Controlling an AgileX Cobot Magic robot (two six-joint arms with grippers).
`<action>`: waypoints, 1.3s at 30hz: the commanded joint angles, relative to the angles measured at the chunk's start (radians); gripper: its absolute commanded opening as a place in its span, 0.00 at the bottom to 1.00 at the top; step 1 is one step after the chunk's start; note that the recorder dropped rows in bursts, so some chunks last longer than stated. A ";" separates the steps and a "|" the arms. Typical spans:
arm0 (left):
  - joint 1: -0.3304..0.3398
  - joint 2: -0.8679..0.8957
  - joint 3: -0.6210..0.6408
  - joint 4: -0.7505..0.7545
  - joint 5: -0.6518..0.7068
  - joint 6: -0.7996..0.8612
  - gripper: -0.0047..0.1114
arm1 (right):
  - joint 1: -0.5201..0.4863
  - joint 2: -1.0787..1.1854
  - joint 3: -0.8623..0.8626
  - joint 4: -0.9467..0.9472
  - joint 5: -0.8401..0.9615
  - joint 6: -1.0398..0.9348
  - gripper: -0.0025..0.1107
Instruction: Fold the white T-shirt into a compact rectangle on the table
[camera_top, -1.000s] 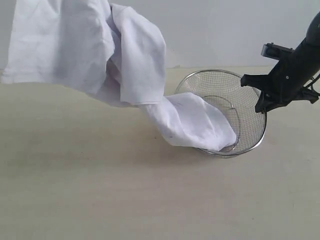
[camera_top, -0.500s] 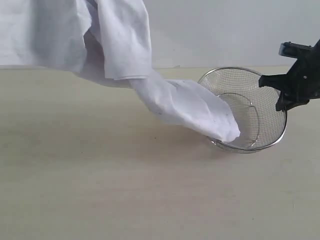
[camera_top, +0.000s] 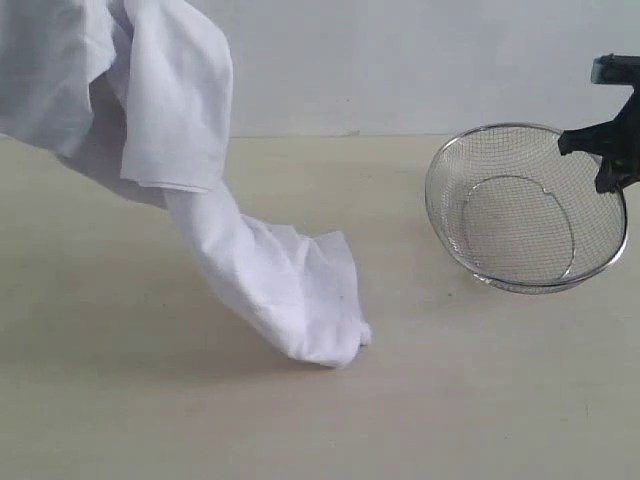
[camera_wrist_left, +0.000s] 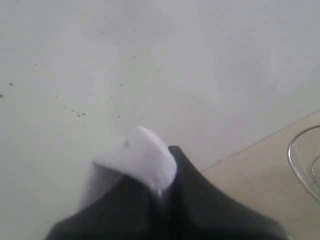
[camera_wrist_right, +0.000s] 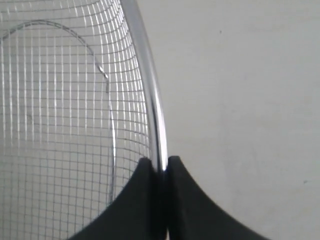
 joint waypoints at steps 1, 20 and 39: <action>0.002 0.001 0.001 -0.014 -0.012 0.003 0.08 | -0.002 0.005 -0.047 -0.018 -0.021 -0.040 0.02; 0.002 0.044 0.001 -0.031 0.006 0.010 0.08 | -0.017 0.201 -0.306 -0.177 0.003 0.004 0.22; 0.002 0.046 0.001 -0.031 0.026 0.028 0.08 | -0.039 -0.008 -0.302 0.336 0.127 -0.091 0.48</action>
